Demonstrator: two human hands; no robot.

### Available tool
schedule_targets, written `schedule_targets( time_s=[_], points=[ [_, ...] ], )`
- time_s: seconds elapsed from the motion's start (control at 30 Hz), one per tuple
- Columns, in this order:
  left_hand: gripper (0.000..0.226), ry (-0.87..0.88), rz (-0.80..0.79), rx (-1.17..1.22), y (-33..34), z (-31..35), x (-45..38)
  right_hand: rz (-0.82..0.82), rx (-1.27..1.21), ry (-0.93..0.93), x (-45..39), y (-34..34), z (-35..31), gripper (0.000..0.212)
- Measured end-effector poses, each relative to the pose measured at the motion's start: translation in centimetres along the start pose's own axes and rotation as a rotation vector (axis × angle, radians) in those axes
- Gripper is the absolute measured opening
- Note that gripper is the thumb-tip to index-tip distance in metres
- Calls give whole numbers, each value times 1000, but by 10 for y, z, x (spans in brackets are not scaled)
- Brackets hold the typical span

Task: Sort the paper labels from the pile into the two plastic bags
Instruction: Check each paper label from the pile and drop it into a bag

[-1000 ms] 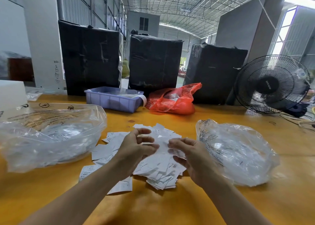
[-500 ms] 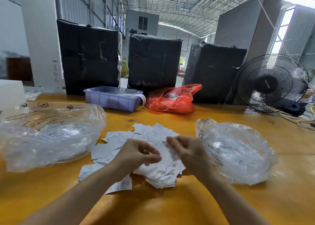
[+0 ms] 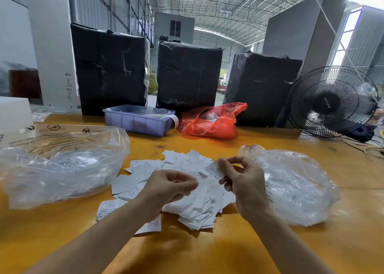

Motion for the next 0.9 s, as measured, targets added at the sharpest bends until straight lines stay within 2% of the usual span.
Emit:
schedule_targets(
  time_s=[0.13, 0.2, 0.37, 0.53, 0.67, 0.8, 0.9],
  points=[
    [34, 9, 39, 52, -4, 2, 1, -83, 14, -44, 2, 10, -5, 40],
    [37, -2, 65, 99, -6, 0, 0, -105, 80, -85, 5, 14, -8, 45],
    [46, -6, 69, 102, -5, 0, 0, -121, 221, -175, 8, 18, -14, 34],
    [53, 8, 42, 57, 0, 2, 3, -160, 250, -187, 9, 23, -12, 25],
    [51, 22, 43, 17, 1, 4, 3, -173, 250, -183, 9, 24, -10, 25],
    [36, 38, 71, 22, -2, 3, -1, -194, 346, -176, 9, 28, -5, 24],
    [33, 42, 84, 28, -4, 2, -2, -189, 391, -183, 10, 29, -4, 21]
  ],
)
Point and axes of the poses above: each hand's wrist, its own x-axis away from the middle knuckle, its own y-axis out of the palm, z = x × y, the point moved 9 cm from there along -x, towards the middle knuckle, and after that the axes turned 1 degree about y, right-handed, at the moved point
